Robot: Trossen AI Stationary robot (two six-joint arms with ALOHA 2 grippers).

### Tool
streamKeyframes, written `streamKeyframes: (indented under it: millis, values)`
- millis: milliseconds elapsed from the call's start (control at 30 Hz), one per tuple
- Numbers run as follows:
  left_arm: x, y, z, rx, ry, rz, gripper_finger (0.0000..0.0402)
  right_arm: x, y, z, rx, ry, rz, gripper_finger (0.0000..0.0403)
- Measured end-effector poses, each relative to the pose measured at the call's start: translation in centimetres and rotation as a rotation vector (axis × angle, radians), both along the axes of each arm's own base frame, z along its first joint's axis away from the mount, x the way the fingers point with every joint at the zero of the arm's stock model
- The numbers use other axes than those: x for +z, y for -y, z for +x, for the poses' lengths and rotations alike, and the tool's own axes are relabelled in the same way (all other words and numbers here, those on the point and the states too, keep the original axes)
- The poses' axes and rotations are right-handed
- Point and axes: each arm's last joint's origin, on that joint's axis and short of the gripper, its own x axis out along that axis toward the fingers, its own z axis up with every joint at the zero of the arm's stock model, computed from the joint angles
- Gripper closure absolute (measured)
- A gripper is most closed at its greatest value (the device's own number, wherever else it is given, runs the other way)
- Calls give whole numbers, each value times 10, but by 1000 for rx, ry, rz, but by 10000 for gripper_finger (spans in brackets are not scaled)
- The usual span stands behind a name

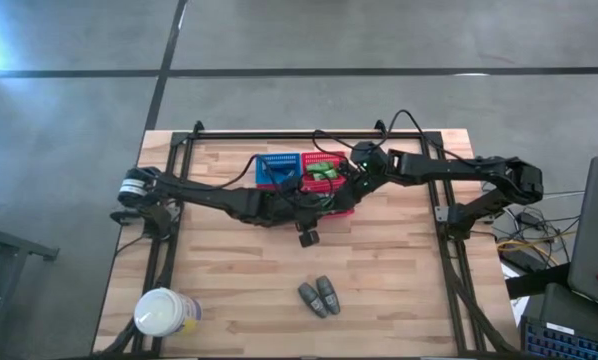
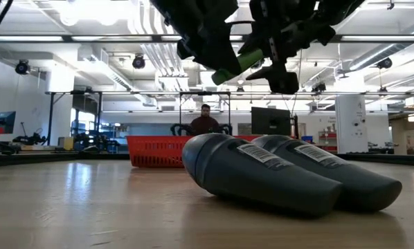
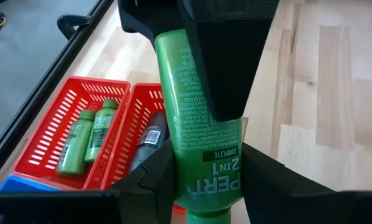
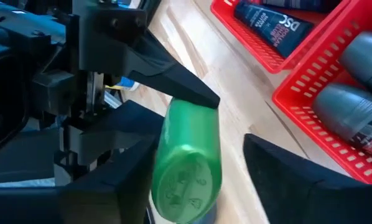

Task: Pick & Place Travel size toiletries
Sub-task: Put the shampoo into the top red bin

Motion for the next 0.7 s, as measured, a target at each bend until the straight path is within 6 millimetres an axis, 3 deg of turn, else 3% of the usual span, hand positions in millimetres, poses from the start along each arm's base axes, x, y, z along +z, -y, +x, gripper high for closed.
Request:
streamKeyframes:
  millis: [167, 433, 700]
  values:
    - [-2, -1, -1, 3, -14, 2, 239, -2, 1, 1, -4, -7, 2, 225]
    - [-6, -4, -12, 86, -104, 14, 162, -2, 24, -6, -98, -9, -11, 316]
    - [5, -7, -20, 129, -100, 69, 142, -2, 57, -18, -235, -20, -13, 311]
